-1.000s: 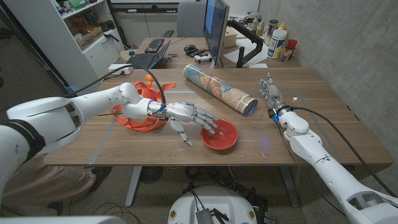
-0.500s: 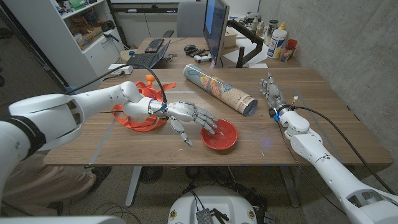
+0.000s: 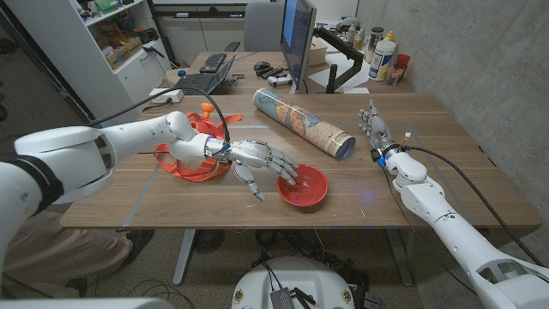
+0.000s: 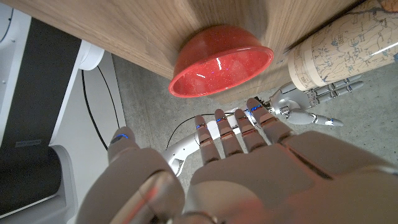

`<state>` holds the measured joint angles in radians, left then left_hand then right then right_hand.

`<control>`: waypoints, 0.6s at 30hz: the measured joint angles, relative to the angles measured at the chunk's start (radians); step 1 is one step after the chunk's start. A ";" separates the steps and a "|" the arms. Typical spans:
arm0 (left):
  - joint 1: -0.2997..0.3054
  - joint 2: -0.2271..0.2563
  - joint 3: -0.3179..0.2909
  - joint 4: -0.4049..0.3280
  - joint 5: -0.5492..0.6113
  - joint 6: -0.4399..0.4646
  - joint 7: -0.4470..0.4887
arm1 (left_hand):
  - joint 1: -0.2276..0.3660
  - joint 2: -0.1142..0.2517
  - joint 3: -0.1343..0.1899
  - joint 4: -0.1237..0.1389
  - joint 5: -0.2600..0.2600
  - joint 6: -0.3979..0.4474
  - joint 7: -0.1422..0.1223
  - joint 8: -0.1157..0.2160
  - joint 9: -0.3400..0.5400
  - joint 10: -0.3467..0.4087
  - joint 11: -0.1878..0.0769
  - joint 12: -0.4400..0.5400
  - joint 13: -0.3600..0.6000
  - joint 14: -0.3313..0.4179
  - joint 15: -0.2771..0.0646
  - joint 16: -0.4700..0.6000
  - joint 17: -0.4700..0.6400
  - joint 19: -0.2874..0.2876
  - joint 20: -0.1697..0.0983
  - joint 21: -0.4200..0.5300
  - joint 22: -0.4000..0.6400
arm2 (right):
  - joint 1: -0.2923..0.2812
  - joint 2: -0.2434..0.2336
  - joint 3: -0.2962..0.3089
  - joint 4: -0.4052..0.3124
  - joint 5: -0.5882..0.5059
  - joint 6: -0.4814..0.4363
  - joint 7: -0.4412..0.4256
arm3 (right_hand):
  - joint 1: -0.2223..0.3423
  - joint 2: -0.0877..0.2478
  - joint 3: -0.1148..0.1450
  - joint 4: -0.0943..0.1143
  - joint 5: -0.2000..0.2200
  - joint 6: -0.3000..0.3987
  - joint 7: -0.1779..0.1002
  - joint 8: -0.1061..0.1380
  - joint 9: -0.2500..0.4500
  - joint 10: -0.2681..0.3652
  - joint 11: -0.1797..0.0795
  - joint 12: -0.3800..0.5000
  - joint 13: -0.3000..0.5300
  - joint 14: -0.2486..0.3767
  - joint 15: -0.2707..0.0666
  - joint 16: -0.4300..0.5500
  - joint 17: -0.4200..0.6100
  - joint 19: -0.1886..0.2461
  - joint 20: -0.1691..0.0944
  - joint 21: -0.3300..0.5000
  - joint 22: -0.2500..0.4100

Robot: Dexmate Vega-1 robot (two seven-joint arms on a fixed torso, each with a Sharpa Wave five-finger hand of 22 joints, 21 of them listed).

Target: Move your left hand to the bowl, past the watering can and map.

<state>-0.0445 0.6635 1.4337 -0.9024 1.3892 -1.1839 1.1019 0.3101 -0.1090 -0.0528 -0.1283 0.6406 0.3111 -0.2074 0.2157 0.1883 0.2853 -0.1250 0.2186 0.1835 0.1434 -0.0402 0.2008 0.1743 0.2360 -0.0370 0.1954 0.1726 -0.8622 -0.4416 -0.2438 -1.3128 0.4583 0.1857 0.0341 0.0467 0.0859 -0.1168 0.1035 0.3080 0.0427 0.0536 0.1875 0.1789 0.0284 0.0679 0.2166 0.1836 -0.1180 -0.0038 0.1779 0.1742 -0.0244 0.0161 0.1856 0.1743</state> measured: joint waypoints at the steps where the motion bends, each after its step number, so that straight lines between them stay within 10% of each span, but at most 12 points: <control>1: -0.002 0.000 0.004 0.002 0.000 0.000 0.000 | 0.000 0.000 0.000 0.000 0.000 0.000 0.000 0.000 0.000 0.001 0.001 0.000 0.000 0.000 0.000 0.000 0.000 0.001 0.001 0.000 0.000 | 0.000 0.000 0.000 0.000 0.000 0.000 0.000 | 0.000 0.000 0.000 0.000 0.000 0.000 0.000 0.000 0.000 0.000 0.000 0.000 0.000 0.000 0.000 0.000 0.000 0.000 0.000 0.000 0.000; 18: -0.016 0.007 0.031 -0.009 0.013 0.015 0.010 | 0.005 0.005 -0.013 0.004 0.011 0.104 0.011 0.025 0.000 0.025 0.004 0.004 0.000 0.013 0.002 -0.005 0.000 0.007 -0.004 0.000 0.000 | -0.004 0.003 0.002 0.005 -0.002 -0.002 -0.004 | 0.000 0.000 0.000 0.000 0.000 0.000 0.000 0.000 0.000 0.000 0.000 0.000 0.000 0.000 0.000 0.000 0.000 0.000 0.000 0.000 0.000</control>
<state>-0.0608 0.6707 1.4652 -0.9118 1.4023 -1.1687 1.1119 0.3153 -0.1037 -0.0653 -0.1241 0.6514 0.4154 -0.1964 0.2409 0.1883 0.3104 -0.1214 0.2227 0.1835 0.1568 -0.0378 0.1954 0.1743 0.2429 -0.0409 0.1954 0.1725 -0.8660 -0.4390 -0.2417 -1.3081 0.4566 0.1839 0.0300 0.0467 0.0859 -0.1168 0.1035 0.3080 0.0427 0.0537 0.1875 0.1789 0.0284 0.0679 0.2166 0.1836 -0.1180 -0.0037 0.1779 0.1742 -0.0244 0.0161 0.1856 0.1743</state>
